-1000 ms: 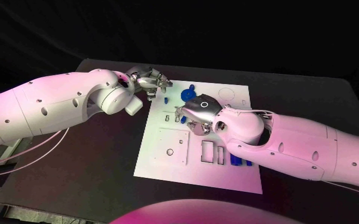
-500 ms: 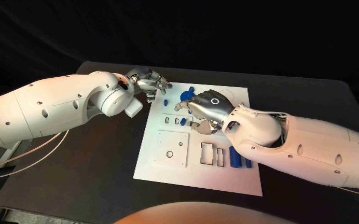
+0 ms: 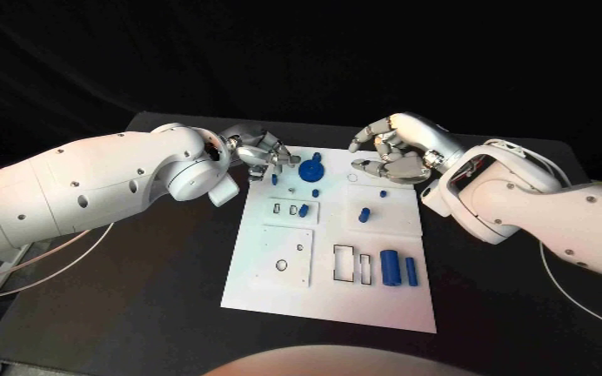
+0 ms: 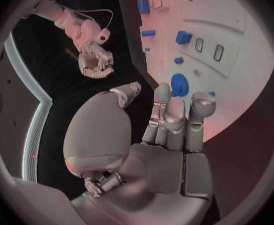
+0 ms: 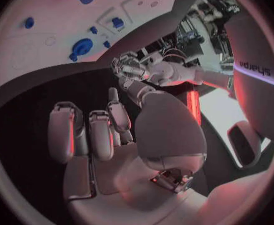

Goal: Assemble the parts on the task board

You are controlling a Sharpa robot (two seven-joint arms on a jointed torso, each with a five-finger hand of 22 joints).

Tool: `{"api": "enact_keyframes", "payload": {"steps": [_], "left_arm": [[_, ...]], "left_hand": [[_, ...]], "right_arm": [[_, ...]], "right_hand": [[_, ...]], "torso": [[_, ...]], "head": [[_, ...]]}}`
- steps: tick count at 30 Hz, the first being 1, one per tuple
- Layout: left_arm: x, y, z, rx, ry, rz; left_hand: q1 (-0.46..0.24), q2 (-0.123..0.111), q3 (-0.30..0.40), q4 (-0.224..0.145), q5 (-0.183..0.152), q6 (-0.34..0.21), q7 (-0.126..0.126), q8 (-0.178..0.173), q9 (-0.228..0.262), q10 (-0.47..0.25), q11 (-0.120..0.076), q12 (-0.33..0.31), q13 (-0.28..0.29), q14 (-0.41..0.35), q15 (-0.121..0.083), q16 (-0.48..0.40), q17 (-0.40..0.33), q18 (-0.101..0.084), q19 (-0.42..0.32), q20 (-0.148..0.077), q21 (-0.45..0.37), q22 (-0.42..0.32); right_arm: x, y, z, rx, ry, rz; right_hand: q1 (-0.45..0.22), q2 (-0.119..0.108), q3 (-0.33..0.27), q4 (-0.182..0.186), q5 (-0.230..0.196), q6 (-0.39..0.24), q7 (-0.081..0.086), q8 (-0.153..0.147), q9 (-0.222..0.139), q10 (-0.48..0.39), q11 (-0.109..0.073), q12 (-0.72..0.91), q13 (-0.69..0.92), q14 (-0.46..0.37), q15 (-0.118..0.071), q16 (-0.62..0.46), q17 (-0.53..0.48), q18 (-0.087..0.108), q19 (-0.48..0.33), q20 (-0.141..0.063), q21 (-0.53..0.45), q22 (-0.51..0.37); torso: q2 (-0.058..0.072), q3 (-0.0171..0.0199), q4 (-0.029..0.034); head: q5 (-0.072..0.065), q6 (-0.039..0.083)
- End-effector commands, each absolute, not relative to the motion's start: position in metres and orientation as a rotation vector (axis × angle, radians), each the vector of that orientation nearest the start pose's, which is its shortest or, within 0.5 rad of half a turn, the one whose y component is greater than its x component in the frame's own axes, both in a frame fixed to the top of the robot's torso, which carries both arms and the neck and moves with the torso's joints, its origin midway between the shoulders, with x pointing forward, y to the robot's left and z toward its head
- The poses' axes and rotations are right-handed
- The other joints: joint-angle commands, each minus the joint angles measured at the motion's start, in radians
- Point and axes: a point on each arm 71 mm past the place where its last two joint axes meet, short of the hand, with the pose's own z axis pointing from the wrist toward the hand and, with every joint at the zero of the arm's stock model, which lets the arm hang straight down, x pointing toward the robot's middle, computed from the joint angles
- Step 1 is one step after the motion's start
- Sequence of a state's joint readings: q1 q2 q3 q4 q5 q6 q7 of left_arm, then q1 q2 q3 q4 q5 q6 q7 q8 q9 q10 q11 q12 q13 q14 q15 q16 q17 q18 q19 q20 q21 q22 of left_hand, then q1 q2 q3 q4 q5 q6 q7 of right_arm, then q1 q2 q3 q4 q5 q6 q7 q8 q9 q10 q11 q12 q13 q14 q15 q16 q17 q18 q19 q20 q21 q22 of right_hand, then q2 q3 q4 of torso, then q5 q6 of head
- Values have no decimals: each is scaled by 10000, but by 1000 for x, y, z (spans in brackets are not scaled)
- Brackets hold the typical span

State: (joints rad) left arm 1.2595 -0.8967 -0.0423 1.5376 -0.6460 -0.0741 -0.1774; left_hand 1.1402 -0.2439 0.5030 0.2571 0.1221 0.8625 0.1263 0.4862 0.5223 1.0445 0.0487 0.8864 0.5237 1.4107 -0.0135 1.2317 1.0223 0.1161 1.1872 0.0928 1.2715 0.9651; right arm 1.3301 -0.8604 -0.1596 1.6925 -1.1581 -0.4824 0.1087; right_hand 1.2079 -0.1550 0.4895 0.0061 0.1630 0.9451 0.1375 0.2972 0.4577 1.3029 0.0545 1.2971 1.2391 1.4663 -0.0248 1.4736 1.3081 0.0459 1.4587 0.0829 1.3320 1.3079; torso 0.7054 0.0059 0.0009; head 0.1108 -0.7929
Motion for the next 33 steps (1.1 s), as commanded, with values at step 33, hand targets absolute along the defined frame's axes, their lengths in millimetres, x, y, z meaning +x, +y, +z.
{"api": "enact_keyframes", "payload": {"steps": [33], "left_arm": [[504,146,-177,1550,24165,-3848]], "left_hand": [[-777,767,-1956,371,-97,309,-437,1000,928,1141,-391,1872,1891,425,-398,365,501,-314,1334,-364,1148,2044]], "right_arm": [[480,-239,-148,5086,15470,10876]], "right_hand": [[-172,-137,-422,394,406,-681,-6,656,467,-189,2,-146,-144,616,68,-65,708,98,-68,44,-232,1693]], "torso": [[-124,41,-51]], "head": [[-42,-185]]}}
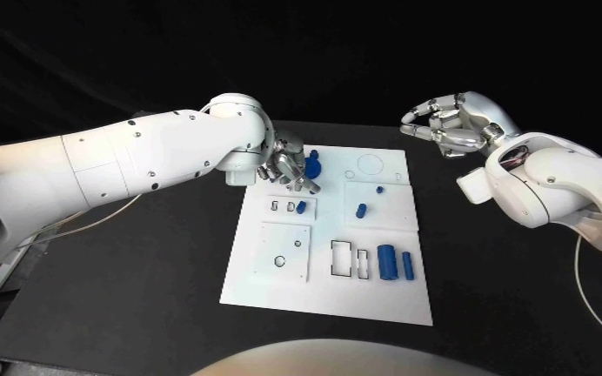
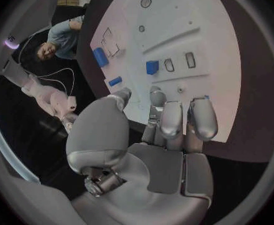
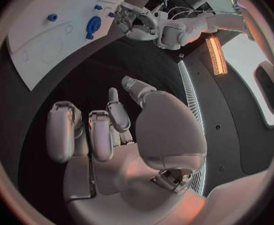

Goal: Assemble the parts on the task board

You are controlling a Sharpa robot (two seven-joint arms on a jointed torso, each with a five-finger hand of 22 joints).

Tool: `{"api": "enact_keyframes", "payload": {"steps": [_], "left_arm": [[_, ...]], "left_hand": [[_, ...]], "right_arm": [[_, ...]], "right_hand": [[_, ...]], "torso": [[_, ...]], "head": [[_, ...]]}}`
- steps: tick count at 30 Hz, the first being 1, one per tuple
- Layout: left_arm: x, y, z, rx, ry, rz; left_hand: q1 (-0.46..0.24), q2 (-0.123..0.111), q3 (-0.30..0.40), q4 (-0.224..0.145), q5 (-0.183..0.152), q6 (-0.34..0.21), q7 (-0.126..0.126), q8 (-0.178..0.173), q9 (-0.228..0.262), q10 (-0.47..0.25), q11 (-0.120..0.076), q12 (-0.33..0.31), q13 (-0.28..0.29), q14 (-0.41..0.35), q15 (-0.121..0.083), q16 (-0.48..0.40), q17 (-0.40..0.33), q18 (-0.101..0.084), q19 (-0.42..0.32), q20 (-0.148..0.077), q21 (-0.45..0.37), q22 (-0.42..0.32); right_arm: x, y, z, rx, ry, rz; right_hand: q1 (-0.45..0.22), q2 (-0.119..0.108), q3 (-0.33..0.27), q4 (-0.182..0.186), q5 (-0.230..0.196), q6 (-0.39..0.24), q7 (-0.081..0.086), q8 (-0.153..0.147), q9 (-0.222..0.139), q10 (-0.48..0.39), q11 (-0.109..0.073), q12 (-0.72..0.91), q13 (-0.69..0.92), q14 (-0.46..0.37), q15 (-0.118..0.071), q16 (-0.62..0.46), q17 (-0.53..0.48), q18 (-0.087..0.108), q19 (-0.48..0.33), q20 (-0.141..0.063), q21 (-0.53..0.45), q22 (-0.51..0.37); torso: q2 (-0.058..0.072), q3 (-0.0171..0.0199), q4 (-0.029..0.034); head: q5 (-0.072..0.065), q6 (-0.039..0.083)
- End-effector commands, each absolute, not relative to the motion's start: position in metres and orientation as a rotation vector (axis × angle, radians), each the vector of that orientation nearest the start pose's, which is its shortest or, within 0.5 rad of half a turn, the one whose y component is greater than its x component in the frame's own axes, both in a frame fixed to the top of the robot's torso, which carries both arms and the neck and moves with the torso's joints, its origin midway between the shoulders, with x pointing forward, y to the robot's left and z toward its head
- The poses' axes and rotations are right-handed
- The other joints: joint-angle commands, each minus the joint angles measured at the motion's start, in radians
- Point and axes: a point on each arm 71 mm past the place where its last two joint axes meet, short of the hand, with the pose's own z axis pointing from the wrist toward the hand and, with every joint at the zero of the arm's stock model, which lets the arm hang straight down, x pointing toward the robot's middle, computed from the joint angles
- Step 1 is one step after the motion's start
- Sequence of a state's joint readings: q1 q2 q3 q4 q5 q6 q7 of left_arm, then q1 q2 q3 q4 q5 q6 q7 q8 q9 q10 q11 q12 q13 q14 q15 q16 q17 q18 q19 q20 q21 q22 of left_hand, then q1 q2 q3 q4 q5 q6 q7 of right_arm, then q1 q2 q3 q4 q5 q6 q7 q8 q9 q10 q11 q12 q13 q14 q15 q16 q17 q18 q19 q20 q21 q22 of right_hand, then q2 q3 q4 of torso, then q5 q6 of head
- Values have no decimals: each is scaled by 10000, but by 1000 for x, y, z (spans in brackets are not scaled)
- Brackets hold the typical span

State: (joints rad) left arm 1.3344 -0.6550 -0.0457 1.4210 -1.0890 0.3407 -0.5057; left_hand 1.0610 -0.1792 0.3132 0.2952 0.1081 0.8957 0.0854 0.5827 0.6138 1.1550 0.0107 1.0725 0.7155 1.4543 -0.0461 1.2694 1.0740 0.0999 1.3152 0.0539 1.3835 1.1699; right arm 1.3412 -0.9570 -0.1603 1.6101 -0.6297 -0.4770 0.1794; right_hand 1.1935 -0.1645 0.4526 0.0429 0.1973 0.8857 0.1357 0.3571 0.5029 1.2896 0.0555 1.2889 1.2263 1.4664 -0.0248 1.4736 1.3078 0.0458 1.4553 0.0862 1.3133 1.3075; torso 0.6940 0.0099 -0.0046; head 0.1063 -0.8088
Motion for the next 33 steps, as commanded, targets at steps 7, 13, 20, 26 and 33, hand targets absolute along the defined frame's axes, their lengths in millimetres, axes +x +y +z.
{"api": "enact_keyframes", "payload": {"steps": [7,13,20,26,33], "left_arm": [[505,144,-185,1825,24596,-3431],[507,142,-189,1976,24799,-3300],[507,138,-192,2077,24926,-3330],[505,133,-194,2250,25079,-3430],[504,130,-196,2364,25184,-3445]], "left_hand": [[47,190,-106,-23,88,-121,-10,24,65,-79,2,-54,-123,-15,-63,-24,-30,-137,-11,26,-5,-77],[95,217,-127,-29,107,-169,2,18,94,-124,12,-66,-133,-19,-55,-33,-40,-134,-31,30,-12,-90],[177,247,-140,-38,118,-197,8,26,130,-154,19,-61,-122,-20,-48,-35,-41,-137,-31,35,-4,-71],[287,294,-144,-42,127,-222,14,36,173,-178,25,-47,-102,-22,-43,-41,-46,-138,-36,41,3,-59],[562,394,-114,-48,152,-255,20,54,259,-207,30,-13,-56,-23,-36,-46,-50,-140,-41,53,19,-28]], "right_arm": [[481,-240,-148,5096,15475,10826],[482,-240,-149,5089,15511,10836],[482,-239,-150,5090,15571,10843],[482,-238,-151,5069,15633,10850],[483,-237,-152,5053,15705,10828]], "right_hand": [[-3,-45,-70,54,102,-223,43,80,36,-114,16,-107,-64,596,87,-109,642,122,-84,25,-163,1658],[5,-44,-74,63,113,-263,52,87,41,-143,25,-131,-90,585,94,-135,599,132,-108,30,-220,1639],[6,-44,-76,68,117,-278,56,91,44,-163,29,-149,-110,575,97,-158,559,147,-139,33,-289,1615],[15,-40,-77,76,128,-303,62,101,50,-178,35,-158,-119,565,103,-178,530,155,-159,38,-336,1599],[27,-39,-76,78,135,-321,66,111,55,-213,38,-188,-153,553,107,-203,489,168,-186,41,-399,1578]], "torso": [[-11,-3,4],[-8,-9,-9],[-2,-3,-21],[2,11,-8],[-9,5,1]], "head": [[53,-63],[70,-85],[65,-100],[97,-147],[108,-186]]}}
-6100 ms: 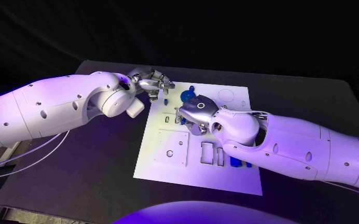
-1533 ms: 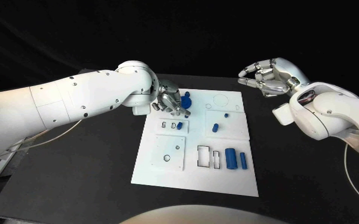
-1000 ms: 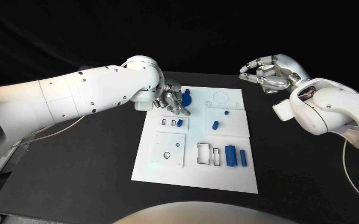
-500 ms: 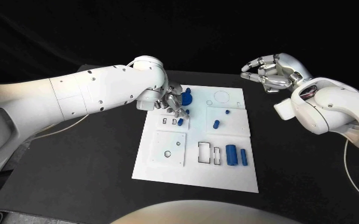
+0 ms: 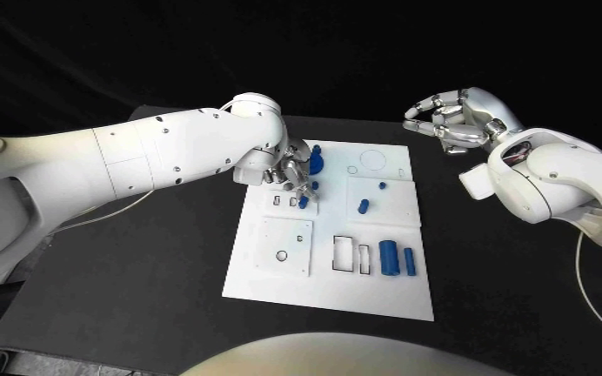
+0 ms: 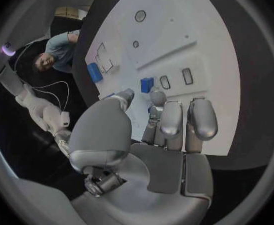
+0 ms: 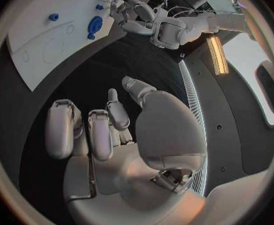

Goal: Assemble the parts on the task board

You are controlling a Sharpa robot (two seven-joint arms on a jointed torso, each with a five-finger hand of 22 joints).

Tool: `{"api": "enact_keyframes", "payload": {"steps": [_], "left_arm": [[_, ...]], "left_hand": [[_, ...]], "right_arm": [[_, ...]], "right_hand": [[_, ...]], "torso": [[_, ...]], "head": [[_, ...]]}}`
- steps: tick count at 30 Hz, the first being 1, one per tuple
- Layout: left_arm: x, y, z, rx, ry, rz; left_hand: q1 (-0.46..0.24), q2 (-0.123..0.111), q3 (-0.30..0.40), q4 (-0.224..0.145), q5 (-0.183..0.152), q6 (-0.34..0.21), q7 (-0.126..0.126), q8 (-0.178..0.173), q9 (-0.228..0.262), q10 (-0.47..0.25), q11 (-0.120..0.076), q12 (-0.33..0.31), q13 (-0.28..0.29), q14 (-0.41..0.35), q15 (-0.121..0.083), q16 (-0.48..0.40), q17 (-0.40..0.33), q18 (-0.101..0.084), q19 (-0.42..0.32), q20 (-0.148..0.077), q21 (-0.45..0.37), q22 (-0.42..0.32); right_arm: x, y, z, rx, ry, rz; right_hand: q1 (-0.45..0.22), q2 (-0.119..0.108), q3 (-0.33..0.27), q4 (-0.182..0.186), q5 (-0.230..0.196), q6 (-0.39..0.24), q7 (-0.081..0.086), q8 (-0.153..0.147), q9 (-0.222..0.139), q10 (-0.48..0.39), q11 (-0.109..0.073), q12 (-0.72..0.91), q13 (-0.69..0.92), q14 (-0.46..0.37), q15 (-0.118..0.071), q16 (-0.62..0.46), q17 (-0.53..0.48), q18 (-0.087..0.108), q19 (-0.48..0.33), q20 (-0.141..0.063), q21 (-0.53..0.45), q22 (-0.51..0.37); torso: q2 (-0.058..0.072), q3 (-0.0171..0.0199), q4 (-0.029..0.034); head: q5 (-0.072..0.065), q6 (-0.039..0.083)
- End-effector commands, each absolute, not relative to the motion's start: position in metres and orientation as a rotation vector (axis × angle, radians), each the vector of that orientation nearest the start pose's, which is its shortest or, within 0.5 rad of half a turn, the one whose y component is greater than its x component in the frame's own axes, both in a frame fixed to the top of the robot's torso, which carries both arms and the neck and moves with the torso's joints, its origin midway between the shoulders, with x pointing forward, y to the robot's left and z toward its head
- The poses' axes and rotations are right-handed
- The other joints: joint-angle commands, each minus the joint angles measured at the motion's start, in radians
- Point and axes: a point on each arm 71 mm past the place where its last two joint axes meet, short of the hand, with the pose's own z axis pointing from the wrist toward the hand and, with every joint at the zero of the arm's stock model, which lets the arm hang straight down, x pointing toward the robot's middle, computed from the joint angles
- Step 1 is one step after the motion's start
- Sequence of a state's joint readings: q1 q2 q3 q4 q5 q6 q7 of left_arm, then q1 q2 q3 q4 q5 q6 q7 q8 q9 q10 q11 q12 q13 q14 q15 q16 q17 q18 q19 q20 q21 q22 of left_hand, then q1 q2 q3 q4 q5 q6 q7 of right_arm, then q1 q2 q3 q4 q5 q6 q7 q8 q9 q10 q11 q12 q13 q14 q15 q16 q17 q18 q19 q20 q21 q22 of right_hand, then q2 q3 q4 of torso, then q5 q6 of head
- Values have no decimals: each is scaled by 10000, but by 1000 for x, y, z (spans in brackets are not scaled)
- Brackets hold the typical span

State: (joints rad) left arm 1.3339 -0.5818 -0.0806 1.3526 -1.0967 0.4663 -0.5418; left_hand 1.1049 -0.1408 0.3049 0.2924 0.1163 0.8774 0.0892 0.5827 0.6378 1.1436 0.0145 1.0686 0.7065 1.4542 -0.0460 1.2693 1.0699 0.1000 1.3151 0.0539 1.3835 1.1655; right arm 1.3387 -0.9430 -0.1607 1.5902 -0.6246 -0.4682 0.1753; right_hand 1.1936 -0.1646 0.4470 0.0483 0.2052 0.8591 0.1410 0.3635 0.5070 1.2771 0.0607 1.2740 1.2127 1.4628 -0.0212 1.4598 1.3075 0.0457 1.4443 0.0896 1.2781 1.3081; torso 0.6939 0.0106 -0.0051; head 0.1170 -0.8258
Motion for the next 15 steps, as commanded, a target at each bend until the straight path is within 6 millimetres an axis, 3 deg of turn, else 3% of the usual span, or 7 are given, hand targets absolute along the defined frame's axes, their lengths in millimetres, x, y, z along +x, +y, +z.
{"api": "enact_keyframes", "payload": {"steps": [1,15], "left_arm": [[504,130,-196,2369,25189,-3449],[504,132,-197,2417,25245,-3456]], "left_hand": [[167,35,-14,-18,73,-75,-16,57,33,-103,-8,25,30,-23,-36,-51,-17,-141,-44,55,21,16],[394,114,89,-29,89,-96,-13,59,96,-130,-6,41,57,-25,-32,-56,-21,-142,-48,65,34,42]], "right_arm": [[483,-237,-152,5053,15716,10826],[484,-236,-154,5054,15813,10810]], "right_hand": [[28,-39,-22,26,58,-60,15,51,16,-95,-12,-44,-22,588,72,-67,490,175,-91,9,-79,1561],[32,-37,-24,34,61,-74,19,63,22,-94,-8,-38,-12,585,76,-72,486,181,-107,13,-115,1549]], "torso": [[-7,-4,7],[-8,3,-1]], "head": [[-1,-19],[37,-54]]}}
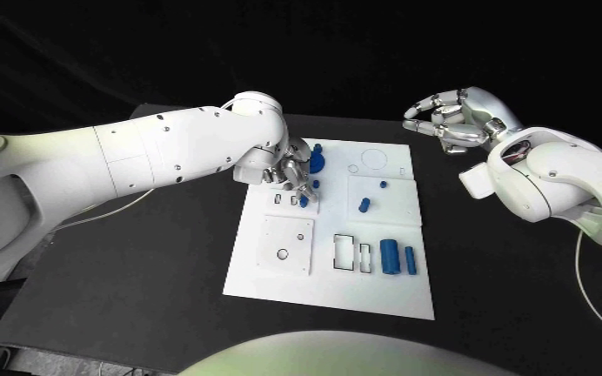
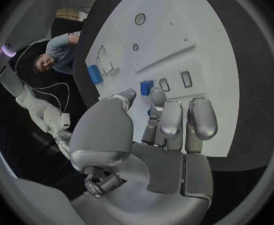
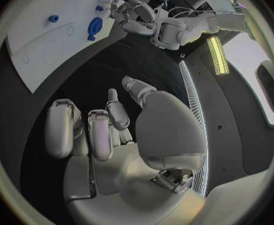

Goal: Assemble the parts on the task board

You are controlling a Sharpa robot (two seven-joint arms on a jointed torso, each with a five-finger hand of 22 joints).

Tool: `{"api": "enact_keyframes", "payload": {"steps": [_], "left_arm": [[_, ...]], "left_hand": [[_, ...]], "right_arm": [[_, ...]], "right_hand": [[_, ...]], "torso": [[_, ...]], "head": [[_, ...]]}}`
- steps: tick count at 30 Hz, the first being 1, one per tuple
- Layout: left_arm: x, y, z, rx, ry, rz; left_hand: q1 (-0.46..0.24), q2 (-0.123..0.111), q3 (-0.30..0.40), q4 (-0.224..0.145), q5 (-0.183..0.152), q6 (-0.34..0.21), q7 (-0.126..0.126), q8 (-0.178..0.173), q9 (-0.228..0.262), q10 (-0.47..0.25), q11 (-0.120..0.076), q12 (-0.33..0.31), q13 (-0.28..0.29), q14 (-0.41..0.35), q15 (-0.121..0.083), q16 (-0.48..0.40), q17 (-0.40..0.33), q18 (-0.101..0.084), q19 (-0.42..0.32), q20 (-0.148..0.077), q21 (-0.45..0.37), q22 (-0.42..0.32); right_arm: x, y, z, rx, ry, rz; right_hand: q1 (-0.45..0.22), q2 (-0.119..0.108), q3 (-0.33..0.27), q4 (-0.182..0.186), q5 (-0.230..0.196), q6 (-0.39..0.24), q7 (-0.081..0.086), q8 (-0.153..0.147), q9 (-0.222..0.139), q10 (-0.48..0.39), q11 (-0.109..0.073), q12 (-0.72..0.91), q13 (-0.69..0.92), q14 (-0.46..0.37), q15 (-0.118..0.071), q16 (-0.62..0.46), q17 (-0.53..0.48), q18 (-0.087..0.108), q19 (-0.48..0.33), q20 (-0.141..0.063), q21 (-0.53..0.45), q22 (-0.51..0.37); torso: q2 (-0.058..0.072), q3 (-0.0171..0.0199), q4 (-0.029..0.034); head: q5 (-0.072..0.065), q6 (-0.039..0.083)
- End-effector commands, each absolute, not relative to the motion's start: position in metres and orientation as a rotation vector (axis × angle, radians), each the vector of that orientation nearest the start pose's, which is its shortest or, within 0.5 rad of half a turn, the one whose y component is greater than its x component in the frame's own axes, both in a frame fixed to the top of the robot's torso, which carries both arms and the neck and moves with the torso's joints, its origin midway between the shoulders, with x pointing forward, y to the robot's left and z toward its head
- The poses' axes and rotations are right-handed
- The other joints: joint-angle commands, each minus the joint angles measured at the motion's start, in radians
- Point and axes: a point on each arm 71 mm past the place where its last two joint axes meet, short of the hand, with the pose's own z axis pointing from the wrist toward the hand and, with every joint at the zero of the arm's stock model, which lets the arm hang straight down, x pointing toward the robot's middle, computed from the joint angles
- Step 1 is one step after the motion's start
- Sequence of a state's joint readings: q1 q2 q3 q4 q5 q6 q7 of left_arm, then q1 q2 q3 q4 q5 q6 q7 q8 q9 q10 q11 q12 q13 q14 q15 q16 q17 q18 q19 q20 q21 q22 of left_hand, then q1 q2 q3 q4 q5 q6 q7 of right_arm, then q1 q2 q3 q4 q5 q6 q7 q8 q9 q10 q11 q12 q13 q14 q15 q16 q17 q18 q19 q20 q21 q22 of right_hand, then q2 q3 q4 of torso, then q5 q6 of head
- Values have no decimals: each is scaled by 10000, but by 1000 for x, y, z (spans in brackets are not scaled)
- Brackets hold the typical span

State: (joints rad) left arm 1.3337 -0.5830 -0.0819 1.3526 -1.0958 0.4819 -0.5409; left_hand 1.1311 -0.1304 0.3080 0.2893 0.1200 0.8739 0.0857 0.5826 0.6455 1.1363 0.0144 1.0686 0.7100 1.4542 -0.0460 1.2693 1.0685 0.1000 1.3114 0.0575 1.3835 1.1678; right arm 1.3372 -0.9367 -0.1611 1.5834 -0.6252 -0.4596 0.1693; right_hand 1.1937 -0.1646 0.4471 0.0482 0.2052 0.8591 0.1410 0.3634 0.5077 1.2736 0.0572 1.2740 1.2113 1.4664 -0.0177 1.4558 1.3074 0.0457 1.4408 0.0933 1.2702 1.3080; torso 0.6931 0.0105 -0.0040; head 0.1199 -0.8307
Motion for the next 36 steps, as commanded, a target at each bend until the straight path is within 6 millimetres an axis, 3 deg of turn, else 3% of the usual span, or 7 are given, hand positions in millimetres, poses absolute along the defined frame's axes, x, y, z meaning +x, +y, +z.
{"api": "enact_keyframes", "payload": {"steps": [1,12,32,36], "left_arm": [[503,132,-197,2426,25252,-3459],[503,131,-197,2406,25328,-3518],[504,131,-199,2366,25553,-3576],[505,132,-199,2144,25559,-3739]], "left_hand": [[132,10,58,2,51,-61,21,59,20,-58,-5,40,22,-25,-32,-56,-8,-142,-10,30,35,19],[614,141,392,-15,46,-62,-11,70,132,-56,-33,86,101,-19,-52,-57,-6,-154,14,29,80,106],[930,125,748,-23,51,-59,-28,51,202,-36,-51,118,171,-14,-65,-58,-4,-167,42,21,121,186],[1309,202,1408,-64,56,-77,-51,12,270,-60,-81,81,158,-9,-96,-58,-1,-165,28,6,134,205]], "right_arm": [[484,-236,-154,5049,15816,10808],[484,-235,-154,4995,15847,10816],[484,-234,-154,4954,15868,10857],[484,-233,-154,4947,15865,10864]], "right_hand": [[32,-37,-24,34,62,-73,19,64,15,-59,27,-38,1,550,40,-33,487,181,-71,-25,-35,1551],[34,-30,-23,41,64,-77,20,72,19,-65,28,-41,-3,545,42,-43,471,182,-73,-23,-41,1549],[34,-30,-23,41,64,-77,20,72,19,-65,28,-41,-3,545,42,-43,471,182,-73,-23,-41,1549],[34,-30,-23,41,64,-77,20,72,19,-65,28,-41,-3,545,42,-43,471,182,-73,-23,-41,1549]], "torso": [[0,3,-13],[-6,4,-14],[8,1,-7],[-5,5,3]], "head": [[9,-7],[1,-27],[-6,-121],[0,-139]]}}
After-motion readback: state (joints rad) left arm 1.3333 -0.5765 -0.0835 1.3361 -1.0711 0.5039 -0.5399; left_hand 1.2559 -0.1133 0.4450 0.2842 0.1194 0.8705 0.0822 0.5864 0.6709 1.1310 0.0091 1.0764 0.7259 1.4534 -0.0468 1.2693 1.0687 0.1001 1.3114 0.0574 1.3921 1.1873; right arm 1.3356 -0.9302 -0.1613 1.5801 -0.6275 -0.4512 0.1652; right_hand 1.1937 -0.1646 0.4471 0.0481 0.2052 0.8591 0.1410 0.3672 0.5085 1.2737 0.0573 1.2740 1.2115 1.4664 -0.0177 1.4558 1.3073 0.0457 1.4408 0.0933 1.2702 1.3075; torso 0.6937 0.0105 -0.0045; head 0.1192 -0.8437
